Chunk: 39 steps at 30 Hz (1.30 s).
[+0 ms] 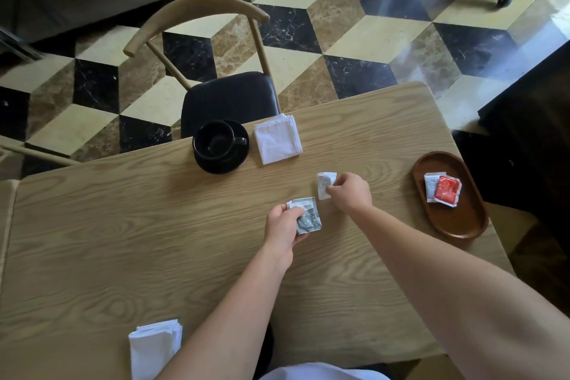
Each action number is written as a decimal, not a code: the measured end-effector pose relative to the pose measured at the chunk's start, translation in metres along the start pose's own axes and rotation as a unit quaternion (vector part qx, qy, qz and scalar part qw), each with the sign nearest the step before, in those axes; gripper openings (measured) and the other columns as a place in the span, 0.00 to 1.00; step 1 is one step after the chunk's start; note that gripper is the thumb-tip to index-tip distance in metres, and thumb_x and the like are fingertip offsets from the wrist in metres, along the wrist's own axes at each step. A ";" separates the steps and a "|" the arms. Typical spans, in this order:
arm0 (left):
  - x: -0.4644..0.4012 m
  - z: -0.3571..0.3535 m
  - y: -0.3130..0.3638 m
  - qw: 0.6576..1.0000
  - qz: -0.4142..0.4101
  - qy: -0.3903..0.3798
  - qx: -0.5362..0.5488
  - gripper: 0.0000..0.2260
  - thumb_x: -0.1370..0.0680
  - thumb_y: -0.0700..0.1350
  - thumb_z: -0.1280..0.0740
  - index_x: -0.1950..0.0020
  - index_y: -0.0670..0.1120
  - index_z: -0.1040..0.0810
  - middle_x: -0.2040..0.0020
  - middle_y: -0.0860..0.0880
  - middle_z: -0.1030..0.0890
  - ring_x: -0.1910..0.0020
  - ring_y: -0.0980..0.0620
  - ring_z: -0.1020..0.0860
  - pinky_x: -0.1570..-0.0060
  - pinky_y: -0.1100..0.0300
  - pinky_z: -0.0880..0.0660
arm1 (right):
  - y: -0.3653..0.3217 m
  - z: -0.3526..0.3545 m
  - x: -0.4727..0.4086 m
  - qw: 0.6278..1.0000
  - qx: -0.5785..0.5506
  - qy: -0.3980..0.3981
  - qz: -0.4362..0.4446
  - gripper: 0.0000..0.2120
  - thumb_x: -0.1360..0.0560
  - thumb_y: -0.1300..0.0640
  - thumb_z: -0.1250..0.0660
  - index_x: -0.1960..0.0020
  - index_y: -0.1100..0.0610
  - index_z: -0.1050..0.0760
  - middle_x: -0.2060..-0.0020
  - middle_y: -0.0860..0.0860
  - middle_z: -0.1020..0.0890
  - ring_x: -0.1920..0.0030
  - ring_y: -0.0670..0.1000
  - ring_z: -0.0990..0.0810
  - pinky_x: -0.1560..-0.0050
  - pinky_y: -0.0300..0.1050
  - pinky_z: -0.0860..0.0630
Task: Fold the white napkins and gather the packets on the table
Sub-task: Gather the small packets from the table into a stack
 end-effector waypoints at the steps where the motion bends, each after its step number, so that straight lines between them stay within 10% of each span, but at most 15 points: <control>1: 0.002 0.000 0.001 1.000 -0.003 0.001 0.000 0.05 0.25 0.38 0.34 0.51 0.45 0.23 0.56 0.44 0.15 0.60 0.49 0.16 0.56 0.53 0.19 | 0.001 0.004 0.006 0.998 -0.056 -0.008 -0.002 0.04 0.29 0.56 0.30 0.59 0.56 0.24 0.61 0.53 0.17 0.59 0.54 0.19 0.60 0.45 0.26; 5: 0.012 0.002 0.006 1.000 -0.021 0.012 0.014 0.04 0.27 0.37 0.34 0.54 0.44 0.24 0.57 0.44 0.15 0.61 0.47 0.18 0.54 0.50 0.20 | 0.000 0.017 0.049 0.959 -0.275 -0.069 -0.004 0.12 0.30 0.59 0.24 0.60 0.54 0.28 0.64 0.50 0.19 0.71 0.45 0.23 0.73 0.37 0.30; 11: 0.044 -0.009 0.013 0.996 -0.052 -0.029 0.062 0.03 0.26 0.37 0.35 0.55 0.44 0.25 0.62 0.46 0.17 0.66 0.50 0.20 0.64 0.58 0.25 | -0.002 0.032 0.121 0.946 -0.283 -0.155 0.032 0.10 0.28 0.59 0.25 0.50 0.60 0.21 0.62 0.50 0.18 0.70 0.44 0.26 0.72 0.36 0.33; 24: 0.128 -0.013 -0.022 0.981 -0.083 -0.172 0.035 0.15 0.27 0.31 0.28 0.42 0.36 0.26 0.50 0.38 0.15 0.56 0.42 0.16 0.49 0.45 0.20 | 0.032 0.069 0.221 0.988 -0.136 -0.025 0.075 0.15 0.30 0.54 0.22 0.49 0.61 0.21 0.57 0.54 0.15 0.61 0.50 0.19 0.62 0.42 0.26; 35: 0.182 -0.025 -0.060 0.969 -0.093 -0.227 0.001 0.12 0.29 0.32 0.25 0.50 0.39 0.25 0.53 0.39 0.17 0.53 0.41 0.19 0.43 0.41 0.24 | 0.076 0.089 0.298 0.972 -0.215 0.031 0.093 0.12 0.16 0.51 0.40 0.45 0.53 0.18 0.56 0.51 0.14 0.64 0.44 0.17 0.65 0.42 0.24; 39: 0.188 -0.045 -0.073 0.972 -0.062 -0.226 0.027 0.11 0.28 0.31 0.26 0.49 0.38 0.24 0.55 0.39 0.17 0.60 0.45 0.17 0.60 0.52 0.18 | 0.092 0.101 0.302 0.972 -0.210 0.056 0.085 0.13 0.16 0.53 0.41 0.44 0.55 0.18 0.57 0.51 0.14 0.66 0.44 0.18 0.69 0.39 0.26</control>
Point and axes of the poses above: each hand's wrist, its own x-axis away from the middle knuckle, its own z-axis out of the back of the hand, y = z × x, the point moved 7 cm from there along -x, towards the middle knuckle
